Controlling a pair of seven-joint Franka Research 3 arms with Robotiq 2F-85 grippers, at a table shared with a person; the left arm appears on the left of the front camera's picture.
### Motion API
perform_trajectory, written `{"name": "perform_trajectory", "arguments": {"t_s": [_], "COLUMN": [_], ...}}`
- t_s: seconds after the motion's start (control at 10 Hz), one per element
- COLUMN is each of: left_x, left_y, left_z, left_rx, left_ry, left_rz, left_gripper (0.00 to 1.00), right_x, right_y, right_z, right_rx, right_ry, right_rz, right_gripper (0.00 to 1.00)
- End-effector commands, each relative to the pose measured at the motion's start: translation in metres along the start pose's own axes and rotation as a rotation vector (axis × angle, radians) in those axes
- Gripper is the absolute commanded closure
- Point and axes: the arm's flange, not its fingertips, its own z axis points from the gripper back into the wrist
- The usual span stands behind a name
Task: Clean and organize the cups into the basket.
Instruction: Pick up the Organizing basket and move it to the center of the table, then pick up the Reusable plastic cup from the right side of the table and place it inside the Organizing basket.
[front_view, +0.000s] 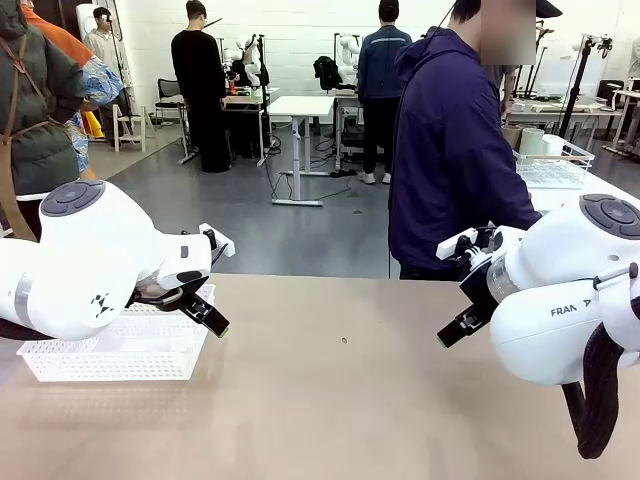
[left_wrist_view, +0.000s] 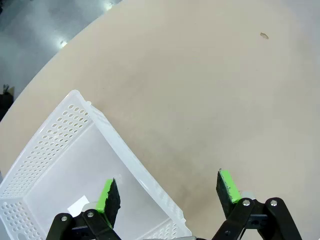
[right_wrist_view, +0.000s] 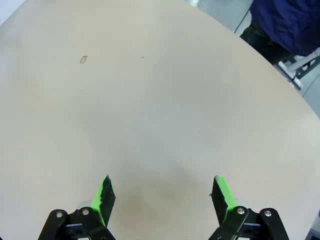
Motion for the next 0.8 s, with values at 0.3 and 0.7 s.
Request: {"name": "perform_trajectory", "arguments": {"t_s": [0.3, 0.7], "left_x": [-0.0001, 0.0000], "left_y": [0.0000, 0.0000], "left_z": [0.0000, 0.0000], "left_rx": [0.000, 0.000], "left_ry": [0.000, 0.000], "left_rz": [0.000, 0.000], "left_gripper": [0.00, 0.00], "right_x": [0.0000, 0.0000], "right_y": [0.0001, 0.0000], "right_z": [0.0000, 0.0000], "right_rx": [0.000, 0.000], "right_ry": [0.000, 0.000], "right_rz": [0.000, 0.000], "right_gripper": [0.00, 0.00]}}
